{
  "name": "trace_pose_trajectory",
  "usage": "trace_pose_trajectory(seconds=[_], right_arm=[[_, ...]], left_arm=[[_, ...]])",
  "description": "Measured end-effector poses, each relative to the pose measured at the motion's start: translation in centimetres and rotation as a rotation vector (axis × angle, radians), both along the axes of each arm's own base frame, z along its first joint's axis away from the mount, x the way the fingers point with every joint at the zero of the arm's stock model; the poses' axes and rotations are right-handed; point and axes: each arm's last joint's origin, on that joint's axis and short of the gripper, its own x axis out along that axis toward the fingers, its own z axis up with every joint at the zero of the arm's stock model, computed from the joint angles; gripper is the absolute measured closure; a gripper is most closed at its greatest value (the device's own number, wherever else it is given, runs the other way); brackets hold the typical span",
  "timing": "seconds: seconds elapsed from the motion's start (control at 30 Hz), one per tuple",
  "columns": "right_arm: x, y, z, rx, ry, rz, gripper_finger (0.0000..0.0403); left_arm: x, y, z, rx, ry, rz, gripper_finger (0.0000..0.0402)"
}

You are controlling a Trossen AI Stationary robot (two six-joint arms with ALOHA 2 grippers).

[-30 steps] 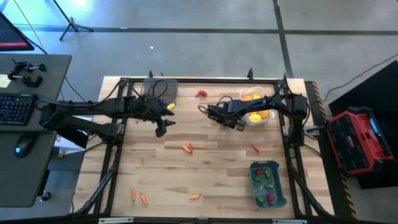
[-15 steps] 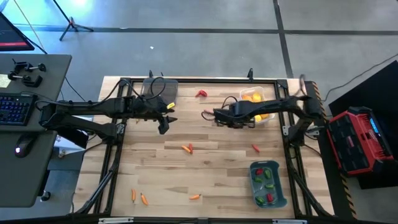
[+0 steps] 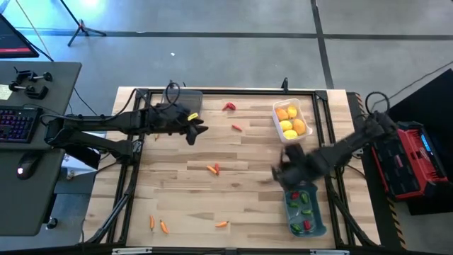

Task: Sort produce into baskets
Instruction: Put the red chili pepper into the blue bin

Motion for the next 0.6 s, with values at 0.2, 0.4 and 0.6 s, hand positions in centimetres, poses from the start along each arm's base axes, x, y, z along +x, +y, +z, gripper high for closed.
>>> trace_pose_trajectory(seconds=[0.2, 0.4, 0.6], right_arm=[[-5.2, 6.6, -1.7, 0.058, -0.006, 0.038, 0.0362], [-8.8, 10.0, -4.1, 0.236, 0.046, 0.079, 0.0362], [-8.1, 10.7, -2.8, 0.230, -0.103, 0.157, 0.0356]], left_arm=[[0.2, -0.7, 0.3, -0.158, -0.079, 0.044, 0.0202], [0.7, -2.1, 1.0, -0.265, -0.175, 0.024, 0.0202], [1.0, -3.1, 1.8, -0.296, -0.264, -0.015, 0.0202]])
